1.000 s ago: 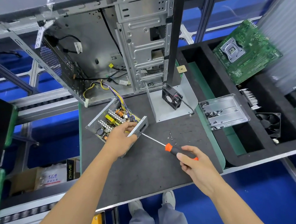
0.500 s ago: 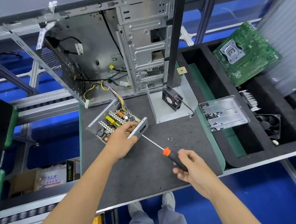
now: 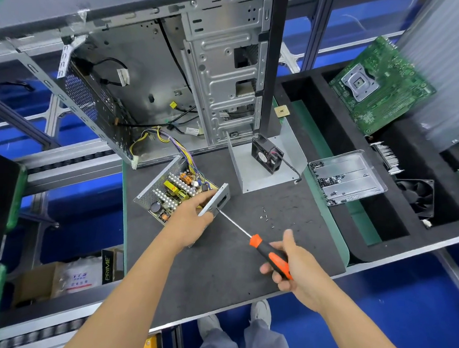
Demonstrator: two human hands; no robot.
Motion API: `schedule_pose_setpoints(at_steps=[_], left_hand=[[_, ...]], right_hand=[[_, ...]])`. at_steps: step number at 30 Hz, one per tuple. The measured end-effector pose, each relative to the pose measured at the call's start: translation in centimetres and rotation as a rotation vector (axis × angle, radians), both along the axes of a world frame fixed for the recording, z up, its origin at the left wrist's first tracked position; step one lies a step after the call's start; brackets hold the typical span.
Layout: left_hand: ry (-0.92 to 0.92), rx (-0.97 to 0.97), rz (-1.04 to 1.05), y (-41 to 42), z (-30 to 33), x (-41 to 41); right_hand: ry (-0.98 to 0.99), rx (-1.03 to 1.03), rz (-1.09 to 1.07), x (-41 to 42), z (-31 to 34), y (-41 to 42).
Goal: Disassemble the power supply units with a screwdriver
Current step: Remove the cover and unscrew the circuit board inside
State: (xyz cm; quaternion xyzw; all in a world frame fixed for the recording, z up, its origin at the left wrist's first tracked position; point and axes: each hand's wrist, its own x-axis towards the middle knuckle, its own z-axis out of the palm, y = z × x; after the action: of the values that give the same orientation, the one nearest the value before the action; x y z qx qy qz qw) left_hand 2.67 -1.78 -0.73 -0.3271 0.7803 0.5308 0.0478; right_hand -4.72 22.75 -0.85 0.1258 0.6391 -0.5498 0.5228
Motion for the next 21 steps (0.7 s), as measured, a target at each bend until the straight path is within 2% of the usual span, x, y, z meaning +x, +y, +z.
schedule_pose_setpoints(at_steps=[4, 8, 12, 14, 18, 21], left_hand=[[-0.006, 0.007, 0.001, -0.1, 0.0, 0.0], [-0.007, 0.016, 0.004, -0.1, 0.0, -0.1], [-0.006, 0.028, 0.009, -0.3, -0.4, 0.0], [-0.005, 0.026, 0.007, -0.3, -0.4, -0.1], [-0.003, 0.025, 0.009, -0.3, -0.5, -0.1], [-0.002, 0.021, 0.01, -0.3, -0.4, -0.1]], right_hand=[[0.145, -0.015, -0.035, 0.3, -0.7, 0.5], [0.084, -0.083, -0.294, -0.1, -0.7, 0.5], [-0.05, 0.004, -0.125, -0.7, -0.1, 0.7], [-0.018, 0.003, -0.078, -0.8, -0.3, 0.9], [0.127, -0.069, -0.226, -0.5, -0.8, 1.1], [0.087, -0.151, -0.291, -0.6, -0.3, 1.0]])
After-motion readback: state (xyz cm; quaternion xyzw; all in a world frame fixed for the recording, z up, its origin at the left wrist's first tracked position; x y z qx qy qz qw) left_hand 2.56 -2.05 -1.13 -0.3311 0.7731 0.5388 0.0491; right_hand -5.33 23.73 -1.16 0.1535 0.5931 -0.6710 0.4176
